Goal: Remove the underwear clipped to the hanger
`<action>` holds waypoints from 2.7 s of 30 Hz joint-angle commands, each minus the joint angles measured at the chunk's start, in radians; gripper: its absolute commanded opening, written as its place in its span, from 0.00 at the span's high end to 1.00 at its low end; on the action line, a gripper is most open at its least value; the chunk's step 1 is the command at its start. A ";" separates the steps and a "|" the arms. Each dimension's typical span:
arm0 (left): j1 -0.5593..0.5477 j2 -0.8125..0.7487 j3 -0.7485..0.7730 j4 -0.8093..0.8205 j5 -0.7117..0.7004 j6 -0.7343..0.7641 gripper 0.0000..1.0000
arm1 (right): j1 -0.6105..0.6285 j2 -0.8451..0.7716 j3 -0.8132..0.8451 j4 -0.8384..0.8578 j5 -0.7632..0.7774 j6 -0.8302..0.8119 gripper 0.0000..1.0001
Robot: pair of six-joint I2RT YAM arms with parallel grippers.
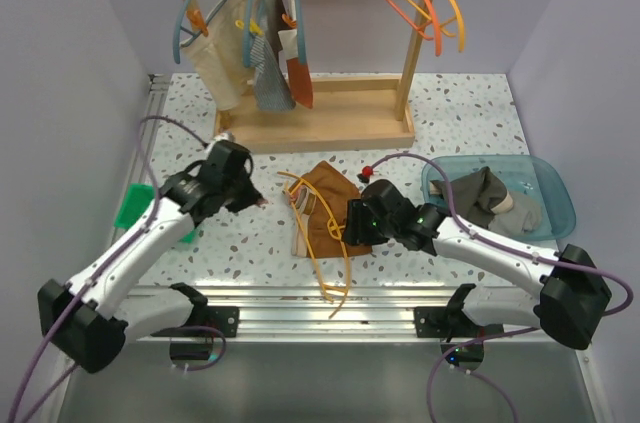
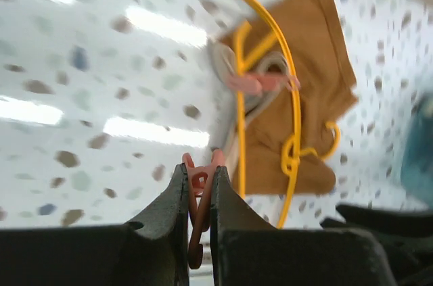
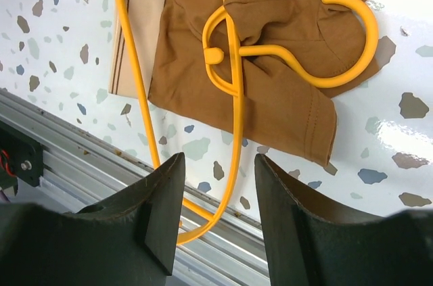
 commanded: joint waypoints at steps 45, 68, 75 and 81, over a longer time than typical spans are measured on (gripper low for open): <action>0.490 0.081 0.152 0.171 0.394 0.387 0.12 | -0.056 0.190 0.201 0.033 -0.107 -0.101 0.14; 0.051 0.620 0.479 -0.005 0.060 0.279 0.15 | -0.056 -0.044 0.061 -0.036 -0.007 0.004 0.02; 0.028 0.657 0.470 -0.056 -0.055 0.237 0.14 | -0.055 -0.067 0.024 -0.027 -0.005 0.022 0.02; -0.016 0.699 0.450 -0.079 -0.067 0.213 0.15 | -0.056 -0.066 0.015 -0.018 -0.008 0.024 0.02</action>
